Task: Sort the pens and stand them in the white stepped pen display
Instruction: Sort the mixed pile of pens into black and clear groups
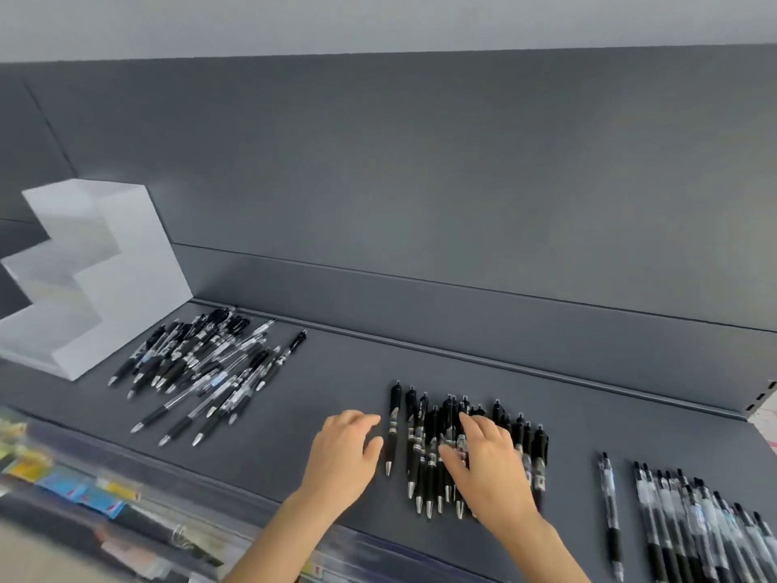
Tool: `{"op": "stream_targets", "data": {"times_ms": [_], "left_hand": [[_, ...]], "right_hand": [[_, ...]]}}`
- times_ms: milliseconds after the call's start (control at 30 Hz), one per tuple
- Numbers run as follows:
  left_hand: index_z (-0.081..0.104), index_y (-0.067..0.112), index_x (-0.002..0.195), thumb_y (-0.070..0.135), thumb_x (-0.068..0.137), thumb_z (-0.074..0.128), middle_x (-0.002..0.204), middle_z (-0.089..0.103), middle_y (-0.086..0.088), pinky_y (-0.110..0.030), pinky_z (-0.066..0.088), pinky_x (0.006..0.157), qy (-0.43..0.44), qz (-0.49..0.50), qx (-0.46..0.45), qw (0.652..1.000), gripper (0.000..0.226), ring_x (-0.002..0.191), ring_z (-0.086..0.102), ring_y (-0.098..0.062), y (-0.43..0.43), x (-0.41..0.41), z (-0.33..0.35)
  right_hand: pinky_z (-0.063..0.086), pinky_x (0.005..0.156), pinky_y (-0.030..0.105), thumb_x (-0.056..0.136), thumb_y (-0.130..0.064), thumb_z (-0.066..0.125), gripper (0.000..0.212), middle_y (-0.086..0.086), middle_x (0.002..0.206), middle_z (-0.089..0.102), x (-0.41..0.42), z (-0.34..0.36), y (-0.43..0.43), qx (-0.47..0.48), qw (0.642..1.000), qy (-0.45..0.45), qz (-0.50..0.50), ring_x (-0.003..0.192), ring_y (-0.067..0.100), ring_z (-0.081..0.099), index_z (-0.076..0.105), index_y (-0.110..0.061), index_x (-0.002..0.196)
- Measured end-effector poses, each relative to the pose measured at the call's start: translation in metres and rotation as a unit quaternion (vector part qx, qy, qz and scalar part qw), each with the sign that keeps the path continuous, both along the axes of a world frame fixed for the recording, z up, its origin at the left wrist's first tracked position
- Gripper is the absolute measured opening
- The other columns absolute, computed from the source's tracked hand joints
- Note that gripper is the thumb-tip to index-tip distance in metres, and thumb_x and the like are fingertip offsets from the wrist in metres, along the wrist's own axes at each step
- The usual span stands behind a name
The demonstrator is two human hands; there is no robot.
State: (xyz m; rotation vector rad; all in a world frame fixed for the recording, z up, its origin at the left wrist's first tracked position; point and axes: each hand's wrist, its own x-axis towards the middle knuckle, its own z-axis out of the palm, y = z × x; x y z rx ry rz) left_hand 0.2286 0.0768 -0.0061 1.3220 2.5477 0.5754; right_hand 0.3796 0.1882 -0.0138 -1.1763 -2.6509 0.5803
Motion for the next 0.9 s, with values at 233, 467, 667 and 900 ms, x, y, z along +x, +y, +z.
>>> {"op": "stream_targets", "data": {"times_ms": [233, 467, 667, 900], "left_hand": [[0.043, 0.023, 0.137, 0.029, 0.098, 0.040, 0.139, 0.044, 0.007, -0.027, 0.029, 0.107, -0.011, 0.043, 0.034, 0.998, 0.039, 0.131, 0.034, -0.014, -0.029, -0.048, 0.004], [0.049, 0.019, 0.131, 0.024, 0.097, 0.043, 0.135, 0.049, 0.002, -0.030, 0.034, 0.106, -0.037, 0.067, 0.058, 0.995, 0.035, 0.126, 0.041, -0.017, -0.076, -0.151, 0.000], [0.050, 0.012, 0.131, 0.020, 0.097, 0.043, 0.132, 0.052, -0.002, -0.028, 0.037, 0.104, -0.037, 0.120, 0.089, 0.988, 0.036, 0.125, 0.043, -0.018, -0.117, -0.260, -0.005], [0.047, 0.011, 0.134, 0.023, 0.098, 0.040, 0.133, 0.051, -0.003, -0.028, 0.035, 0.102, -0.011, 0.137, 0.048, 0.989, 0.038, 0.128, 0.040, -0.020, -0.115, -0.326, -0.008]], "right_hand": [[0.029, 0.110, 0.024, 0.097, -0.043, 0.037, 0.057, -0.002, 0.148, 0.031, -0.046, 0.010, -0.028, 0.000, 0.999, -0.008, 0.044, 0.137, 0.016, 0.027, 0.025, -0.015, 0.146], [0.031, 0.109, 0.025, 0.098, -0.042, 0.037, 0.056, -0.002, 0.147, 0.035, -0.149, 0.015, -0.071, -0.024, 0.999, -0.005, 0.040, 0.136, 0.014, 0.030, 0.024, -0.015, 0.146], [0.036, 0.106, 0.025, 0.098, -0.040, 0.038, 0.055, 0.000, 0.145, 0.036, -0.250, 0.010, -0.110, -0.072, 0.997, -0.016, 0.033, 0.133, 0.015, 0.036, 0.027, -0.014, 0.145], [0.044, 0.077, 0.024, 0.097, -0.035, 0.042, 0.030, 0.006, 0.110, 0.050, -0.310, 0.005, -0.109, -0.110, 0.992, -0.042, -0.051, 0.089, 0.017, 0.049, 0.050, -0.009, 0.108]]}}
